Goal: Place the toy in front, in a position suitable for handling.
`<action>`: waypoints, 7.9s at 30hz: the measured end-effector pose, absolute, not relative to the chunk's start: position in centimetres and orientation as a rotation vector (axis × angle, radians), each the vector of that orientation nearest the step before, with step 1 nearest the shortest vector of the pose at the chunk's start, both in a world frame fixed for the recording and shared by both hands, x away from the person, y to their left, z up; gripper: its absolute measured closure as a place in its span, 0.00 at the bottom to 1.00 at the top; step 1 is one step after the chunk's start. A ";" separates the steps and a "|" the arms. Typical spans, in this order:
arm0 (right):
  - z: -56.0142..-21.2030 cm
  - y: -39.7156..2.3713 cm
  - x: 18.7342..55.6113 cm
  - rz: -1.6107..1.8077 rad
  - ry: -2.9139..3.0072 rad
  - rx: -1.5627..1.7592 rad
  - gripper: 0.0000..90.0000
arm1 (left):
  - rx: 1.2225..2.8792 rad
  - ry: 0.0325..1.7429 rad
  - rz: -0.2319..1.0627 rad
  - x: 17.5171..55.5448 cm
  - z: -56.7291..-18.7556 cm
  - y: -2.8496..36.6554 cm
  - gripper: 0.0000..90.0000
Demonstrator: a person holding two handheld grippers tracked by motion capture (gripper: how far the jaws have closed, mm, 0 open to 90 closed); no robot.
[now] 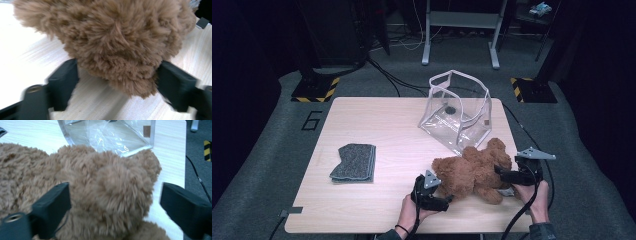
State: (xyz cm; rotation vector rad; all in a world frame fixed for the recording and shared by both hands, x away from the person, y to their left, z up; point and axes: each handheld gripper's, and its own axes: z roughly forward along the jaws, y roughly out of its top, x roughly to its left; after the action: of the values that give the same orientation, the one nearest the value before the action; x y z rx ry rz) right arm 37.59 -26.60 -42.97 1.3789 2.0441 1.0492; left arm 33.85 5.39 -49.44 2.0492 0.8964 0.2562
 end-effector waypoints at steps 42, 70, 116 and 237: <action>-41.0 -23.5 34.5 1.107 2.076 1.313 0.91 | 1.899 0.840 0.088 33.4 -48.6 11.4 0.87; -42.1 -13.7 34.1 1.157 2.308 1.189 0.90 | 1.910 1.009 0.085 32.4 -48.8 22.3 0.87; -42.2 -21.3 37.2 1.188 2.064 1.358 0.17 | 1.910 1.116 0.354 36.4 -41.4 24.3 0.26; -33.8 -8.0 58.3 0.972 2.256 1.232 0.98 | 1.900 1.188 0.274 38.8 -43.7 25.3 0.24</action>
State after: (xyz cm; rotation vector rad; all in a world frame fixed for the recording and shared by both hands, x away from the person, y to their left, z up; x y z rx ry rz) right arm 58.25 -8.03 -33.84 1.2320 2.2562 0.9717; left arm 38.77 25.30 -43.65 1.8999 1.1879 0.2743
